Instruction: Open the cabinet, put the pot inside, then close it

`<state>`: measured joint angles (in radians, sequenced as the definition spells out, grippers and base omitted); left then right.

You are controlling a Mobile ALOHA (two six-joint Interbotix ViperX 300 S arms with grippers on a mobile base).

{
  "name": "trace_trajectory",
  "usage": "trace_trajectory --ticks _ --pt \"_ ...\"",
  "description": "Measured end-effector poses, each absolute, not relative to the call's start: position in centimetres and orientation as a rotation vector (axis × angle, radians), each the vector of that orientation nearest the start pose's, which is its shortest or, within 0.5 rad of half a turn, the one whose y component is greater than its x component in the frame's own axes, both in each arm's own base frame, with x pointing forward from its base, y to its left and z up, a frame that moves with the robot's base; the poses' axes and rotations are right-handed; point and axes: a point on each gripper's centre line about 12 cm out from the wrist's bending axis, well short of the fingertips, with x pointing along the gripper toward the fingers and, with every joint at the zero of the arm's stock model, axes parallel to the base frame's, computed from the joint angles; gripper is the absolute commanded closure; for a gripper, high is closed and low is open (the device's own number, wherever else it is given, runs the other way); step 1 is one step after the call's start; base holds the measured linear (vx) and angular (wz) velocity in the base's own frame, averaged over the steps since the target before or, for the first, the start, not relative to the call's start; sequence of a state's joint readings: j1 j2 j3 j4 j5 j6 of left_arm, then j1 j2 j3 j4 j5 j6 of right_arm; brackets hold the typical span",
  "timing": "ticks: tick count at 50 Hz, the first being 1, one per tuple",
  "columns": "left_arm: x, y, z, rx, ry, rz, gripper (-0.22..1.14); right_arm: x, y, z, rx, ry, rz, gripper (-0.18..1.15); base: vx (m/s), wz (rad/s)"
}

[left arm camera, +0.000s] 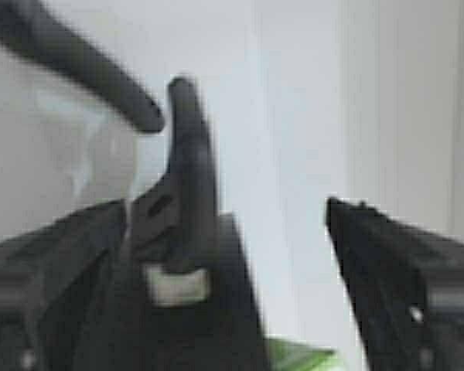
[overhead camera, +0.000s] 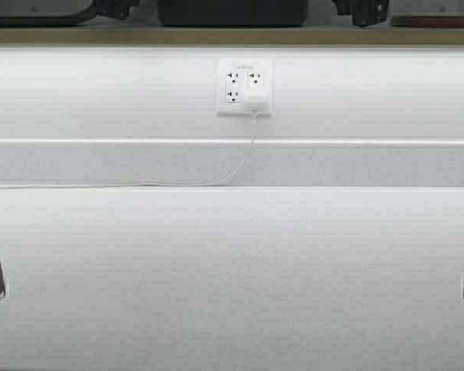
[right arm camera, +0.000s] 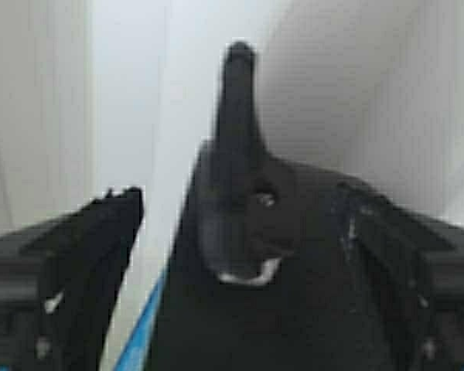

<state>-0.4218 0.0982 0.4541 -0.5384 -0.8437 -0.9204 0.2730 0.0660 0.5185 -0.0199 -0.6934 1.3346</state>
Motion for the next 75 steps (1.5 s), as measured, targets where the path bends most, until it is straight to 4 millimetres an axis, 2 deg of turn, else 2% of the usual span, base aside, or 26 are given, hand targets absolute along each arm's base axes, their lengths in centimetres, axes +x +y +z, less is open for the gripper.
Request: trace_trajectory --ticks 15,22,26,29,32,36,38,39,40,42,47,49,54,64,69,75 --pt "40.4 -13.2 29.6 -1.377 -0.181 -0.167 -0.11 40.9 11.4 27.2 1.320 0.092 0.313 -0.05 -0.01 0.00" --pt "39.2 -12.6 28.9 -1.358 -0.174 -0.161 -0.10 39.6 11.1 27.3 1.316 0.077 0.332 -0.04 -0.03 0.01" --pt "38.4 -12.4 28.6 -1.337 -0.166 -0.170 -0.04 38.4 10.9 27.0 1.308 0.079 0.338 0.00 -0.05 0.01" --pt "37.5 -12.2 28.4 -1.317 -0.160 -0.181 0.12 37.7 10.7 26.9 1.305 0.081 0.339 0.09 -0.06 0.01" --pt "36.7 -12.0 28.2 -1.302 -0.151 -0.186 0.37 36.8 10.5 26.8 1.296 0.085 0.341 0.27 -0.08 0.02" --pt "35.4 -11.8 28.1 -1.279 -0.142 -0.194 0.84 35.6 10.7 27.1 1.241 0.089 0.369 0.66 -0.09 0.01" --pt "34.8 -11.8 28.1 -1.258 -0.135 -0.201 1.02 35.0 11.0 27.3 1.185 0.089 0.397 0.87 -0.10 0.02" --pt "34.5 -11.8 28.0 -1.243 -0.130 -0.203 1.06 34.7 11.1 27.6 1.151 0.086 0.413 0.96 -0.11 0.02" --pt "34.3 -11.9 28.0 -1.222 -0.124 -0.208 1.06 34.4 11.3 27.8 1.111 0.083 0.430 1.03 -0.12 0.02" --pt "33.9 -12.0 28.0 -1.178 -0.112 -0.216 0.99 33.9 11.6 28.3 1.031 0.072 0.467 1.05 -0.13 0.02" --pt "33.4 -12.4 28.0 -0.994 -0.065 -0.228 0.81 33.0 12.2 29.1 0.815 0.058 0.518 0.87 -0.15 0.02" --pt "33.2 -12.5 28.1 -0.929 -0.046 -0.230 0.83 32.8 12.3 29.2 0.742 0.063 0.522 0.83 -0.18 0.04" --pt "32.6 -12.7 28.3 -0.728 0.012 -0.235 0.87 32.2 12.2 28.9 0.569 0.127 0.485 0.88 -0.20 0.04" --pt "32.0 -13.1 29.3 -0.398 0.114 -0.273 0.87 32.1 10.8 27.8 0.323 0.305 0.329 0.90 -0.19 0.03" --pt "31.9 -13.0 29.5 -0.335 0.169 -0.279 0.87 31.9 10.3 27.8 0.213 0.341 0.298 0.90 -0.18 -0.02" --pt "31.9 -12.1 29.0 -0.321 0.226 -0.261 0.87 31.0 10.7 28.2 0.133 0.346 0.314 0.90 -0.20 -0.06"
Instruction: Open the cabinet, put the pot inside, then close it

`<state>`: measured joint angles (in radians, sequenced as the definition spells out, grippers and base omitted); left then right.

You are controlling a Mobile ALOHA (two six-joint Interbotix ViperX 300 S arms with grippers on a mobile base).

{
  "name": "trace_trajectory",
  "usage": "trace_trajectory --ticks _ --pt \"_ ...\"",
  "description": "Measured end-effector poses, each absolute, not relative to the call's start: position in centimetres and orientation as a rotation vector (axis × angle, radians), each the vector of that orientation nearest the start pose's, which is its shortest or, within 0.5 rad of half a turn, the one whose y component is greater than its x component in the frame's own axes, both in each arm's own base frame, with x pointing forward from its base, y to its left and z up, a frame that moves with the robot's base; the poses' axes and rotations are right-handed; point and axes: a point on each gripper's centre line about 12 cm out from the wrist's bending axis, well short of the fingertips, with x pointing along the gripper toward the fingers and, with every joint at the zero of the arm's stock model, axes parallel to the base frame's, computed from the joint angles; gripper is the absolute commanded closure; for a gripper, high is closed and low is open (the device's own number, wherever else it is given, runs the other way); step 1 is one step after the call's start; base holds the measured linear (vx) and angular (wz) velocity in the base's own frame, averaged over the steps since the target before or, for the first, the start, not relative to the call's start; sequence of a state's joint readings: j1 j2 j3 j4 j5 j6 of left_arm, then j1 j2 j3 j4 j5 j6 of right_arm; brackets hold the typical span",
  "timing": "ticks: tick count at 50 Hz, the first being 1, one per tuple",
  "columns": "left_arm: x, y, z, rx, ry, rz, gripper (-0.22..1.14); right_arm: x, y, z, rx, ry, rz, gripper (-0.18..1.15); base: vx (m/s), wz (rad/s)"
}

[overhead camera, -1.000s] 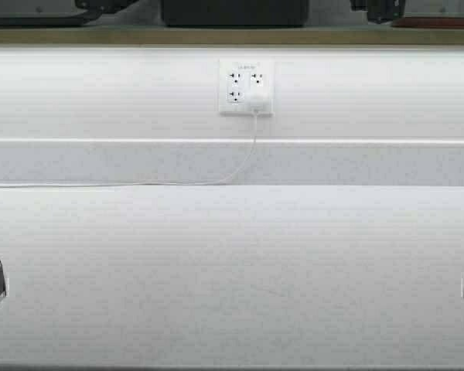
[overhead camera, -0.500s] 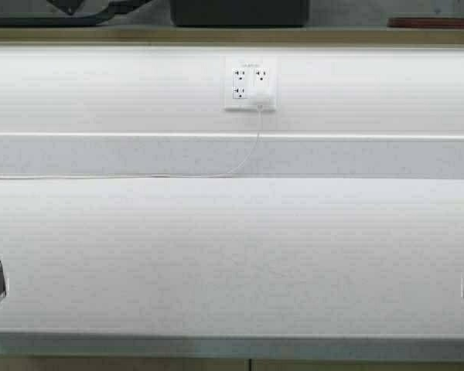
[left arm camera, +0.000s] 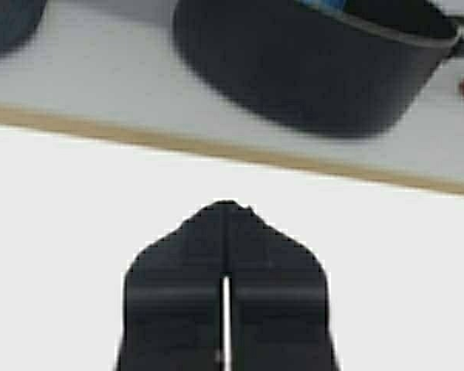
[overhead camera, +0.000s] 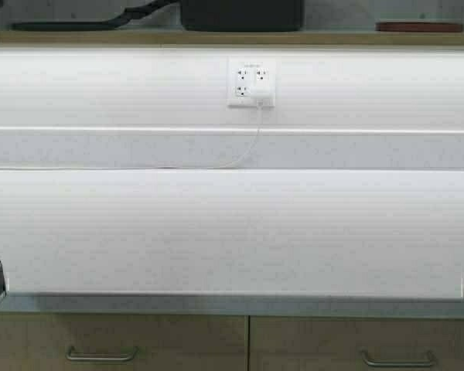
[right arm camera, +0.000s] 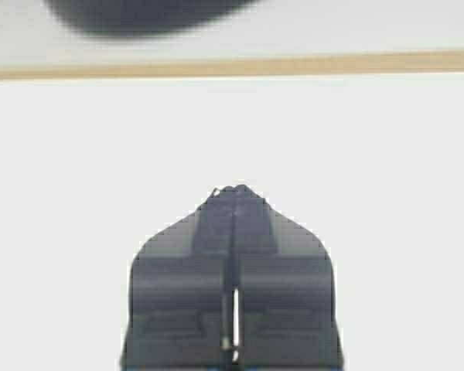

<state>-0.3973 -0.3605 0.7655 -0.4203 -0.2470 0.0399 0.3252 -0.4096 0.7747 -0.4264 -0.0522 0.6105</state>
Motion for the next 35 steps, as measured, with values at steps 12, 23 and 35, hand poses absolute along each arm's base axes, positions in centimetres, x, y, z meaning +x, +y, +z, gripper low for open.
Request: trace_trajectory --ticks 12,23,35 --pt "32.1 -10.4 28.0 -0.280 0.264 -0.218 0.87 30.0 10.5 28.6 0.076 0.329 0.323 0.90 -0.23 -0.09" --pt "32.2 -9.8 27.5 -0.204 0.294 -0.218 0.87 30.0 10.5 28.5 0.066 0.338 0.319 0.90 -0.26 -0.07" --pt "32.2 -7.7 27.6 -0.186 0.313 -0.169 0.87 30.4 9.1 29.4 0.064 0.334 0.266 0.90 -0.22 0.04"
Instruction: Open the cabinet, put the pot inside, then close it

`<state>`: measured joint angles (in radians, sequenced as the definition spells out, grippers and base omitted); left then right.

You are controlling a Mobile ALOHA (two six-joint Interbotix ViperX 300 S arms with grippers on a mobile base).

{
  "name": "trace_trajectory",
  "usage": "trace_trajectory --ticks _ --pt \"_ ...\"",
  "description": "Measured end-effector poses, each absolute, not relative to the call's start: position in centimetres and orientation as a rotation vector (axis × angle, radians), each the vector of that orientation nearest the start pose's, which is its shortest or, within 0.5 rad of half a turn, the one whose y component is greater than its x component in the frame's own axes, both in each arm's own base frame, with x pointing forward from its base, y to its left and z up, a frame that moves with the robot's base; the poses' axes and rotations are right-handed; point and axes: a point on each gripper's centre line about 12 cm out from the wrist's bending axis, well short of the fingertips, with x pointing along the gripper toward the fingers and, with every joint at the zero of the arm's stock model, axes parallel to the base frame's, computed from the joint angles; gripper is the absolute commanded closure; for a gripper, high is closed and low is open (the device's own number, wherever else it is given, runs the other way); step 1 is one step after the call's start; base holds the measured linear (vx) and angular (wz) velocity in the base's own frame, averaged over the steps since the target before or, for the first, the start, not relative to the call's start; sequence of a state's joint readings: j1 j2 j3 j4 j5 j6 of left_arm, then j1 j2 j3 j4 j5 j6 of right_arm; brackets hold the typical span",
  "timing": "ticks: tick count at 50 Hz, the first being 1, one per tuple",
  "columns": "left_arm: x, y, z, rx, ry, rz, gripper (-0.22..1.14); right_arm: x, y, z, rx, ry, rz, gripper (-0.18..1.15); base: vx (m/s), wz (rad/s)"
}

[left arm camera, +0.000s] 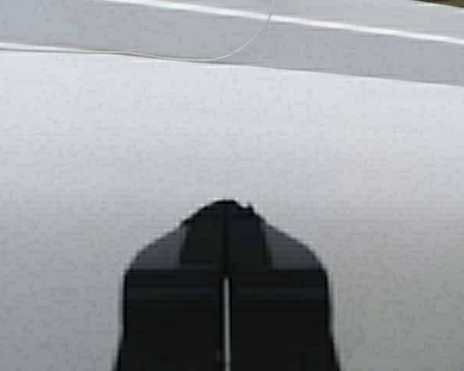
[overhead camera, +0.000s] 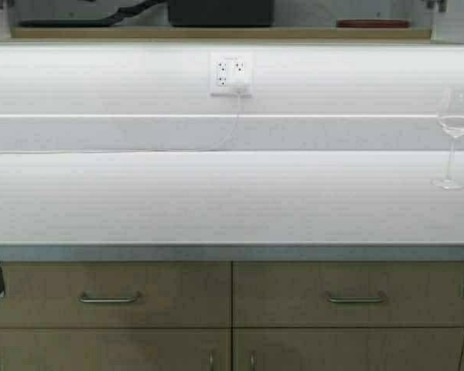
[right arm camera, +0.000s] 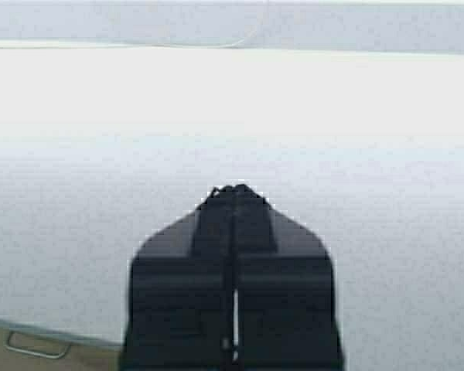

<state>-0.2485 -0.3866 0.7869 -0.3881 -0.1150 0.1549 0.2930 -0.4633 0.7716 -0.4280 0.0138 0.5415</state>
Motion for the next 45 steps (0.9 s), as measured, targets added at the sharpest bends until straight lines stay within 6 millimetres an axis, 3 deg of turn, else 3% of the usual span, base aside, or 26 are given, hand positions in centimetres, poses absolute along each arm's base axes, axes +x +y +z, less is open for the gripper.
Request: trace_trajectory --ticks 10,26,37,45 --pt "31.7 -5.7 29.7 -0.110 0.253 -0.140 0.87 29.9 4.5 31.3 0.070 0.289 0.119 0.90 -0.20 0.11" --pt "31.3 -4.0 35.1 -0.083 0.184 -0.125 0.87 26.2 -0.8 36.3 -0.017 0.167 -0.074 0.90 -0.18 0.09" --pt "31.0 0.7 38.1 -0.082 0.171 0.003 0.87 24.7 -4.0 39.4 -0.036 0.105 -0.212 0.90 -0.13 -0.01" --pt "29.6 5.0 41.3 -0.087 0.130 0.131 0.87 24.6 -6.7 42.2 -0.043 0.055 -0.323 0.90 -0.12 -0.12"
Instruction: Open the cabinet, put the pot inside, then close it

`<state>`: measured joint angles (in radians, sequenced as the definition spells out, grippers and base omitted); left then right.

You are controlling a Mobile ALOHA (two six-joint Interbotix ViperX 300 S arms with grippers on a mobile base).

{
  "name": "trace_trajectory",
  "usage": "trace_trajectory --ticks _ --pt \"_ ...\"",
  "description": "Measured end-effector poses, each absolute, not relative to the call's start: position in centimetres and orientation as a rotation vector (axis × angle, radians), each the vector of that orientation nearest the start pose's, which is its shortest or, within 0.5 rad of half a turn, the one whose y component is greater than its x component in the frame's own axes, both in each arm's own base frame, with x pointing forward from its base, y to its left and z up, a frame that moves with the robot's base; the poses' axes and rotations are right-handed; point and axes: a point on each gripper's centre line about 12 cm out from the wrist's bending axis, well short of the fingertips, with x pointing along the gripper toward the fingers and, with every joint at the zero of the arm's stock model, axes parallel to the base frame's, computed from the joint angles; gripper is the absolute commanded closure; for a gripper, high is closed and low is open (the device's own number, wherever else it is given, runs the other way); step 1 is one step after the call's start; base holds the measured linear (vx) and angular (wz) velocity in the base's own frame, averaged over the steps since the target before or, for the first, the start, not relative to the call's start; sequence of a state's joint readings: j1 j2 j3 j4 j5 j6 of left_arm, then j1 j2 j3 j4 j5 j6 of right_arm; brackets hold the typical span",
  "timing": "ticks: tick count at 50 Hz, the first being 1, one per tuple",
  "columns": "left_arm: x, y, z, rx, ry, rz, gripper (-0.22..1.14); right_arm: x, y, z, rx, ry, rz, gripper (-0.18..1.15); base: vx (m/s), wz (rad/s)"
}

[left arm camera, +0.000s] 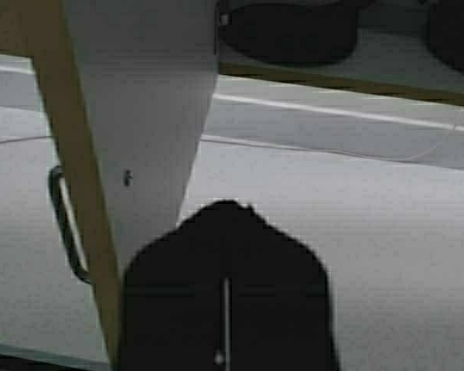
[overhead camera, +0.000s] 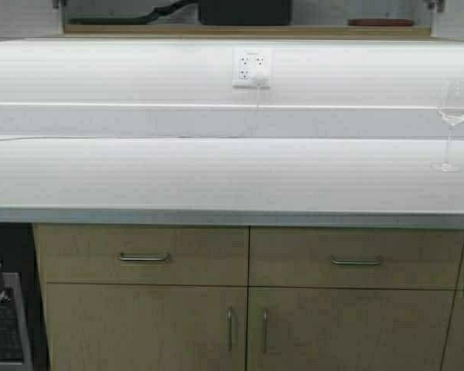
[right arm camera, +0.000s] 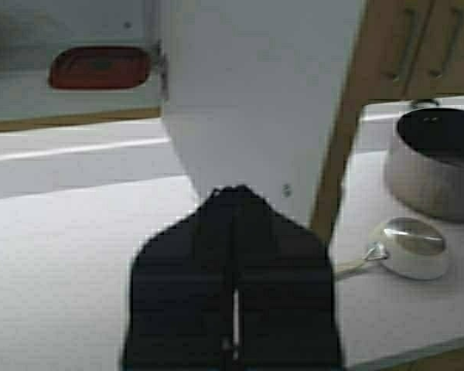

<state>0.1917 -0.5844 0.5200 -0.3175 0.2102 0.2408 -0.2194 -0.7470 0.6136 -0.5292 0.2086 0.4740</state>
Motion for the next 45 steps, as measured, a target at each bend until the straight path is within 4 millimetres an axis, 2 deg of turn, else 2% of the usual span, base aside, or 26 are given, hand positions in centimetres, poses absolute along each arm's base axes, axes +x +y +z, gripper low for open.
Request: trace_trajectory --ticks 5,10,16,22,28,36,41,45 --pt "28.7 7.6 43.4 -0.088 0.096 0.218 0.87 25.5 -8.9 43.6 -0.044 0.043 -0.394 0.91 -0.12 -0.12" --pt "28.5 10.0 45.2 -0.085 0.065 0.292 0.87 27.7 -11.0 44.7 -0.047 0.034 -0.431 0.91 -0.12 -0.09" --pt "29.6 12.5 46.0 -0.084 0.062 0.352 0.87 30.6 -13.1 46.1 -0.049 0.025 -0.461 0.91 -0.11 -0.06" --pt "32.1 14.6 46.7 -0.086 0.065 0.375 0.87 33.9 -14.8 47.2 -0.052 0.016 -0.470 0.91 -0.09 -0.04" --pt "35.5 16.5 47.0 -0.087 0.069 0.383 0.87 37.8 -16.7 47.2 -0.051 0.024 -0.476 0.91 -0.08 -0.03" --pt "39.8 18.5 47.5 -0.096 0.055 0.378 0.87 41.7 -18.3 45.8 -0.045 0.051 -0.475 0.91 -0.05 -0.02" --pt "42.5 19.2 46.7 -0.102 0.064 0.365 0.87 44.0 -18.7 45.0 -0.042 0.063 -0.464 0.91 -0.02 0.00" --pt "44.5 18.9 45.8 -0.111 0.080 0.340 0.87 45.7 -18.3 44.2 -0.039 0.083 -0.450 0.91 -0.01 0.00"
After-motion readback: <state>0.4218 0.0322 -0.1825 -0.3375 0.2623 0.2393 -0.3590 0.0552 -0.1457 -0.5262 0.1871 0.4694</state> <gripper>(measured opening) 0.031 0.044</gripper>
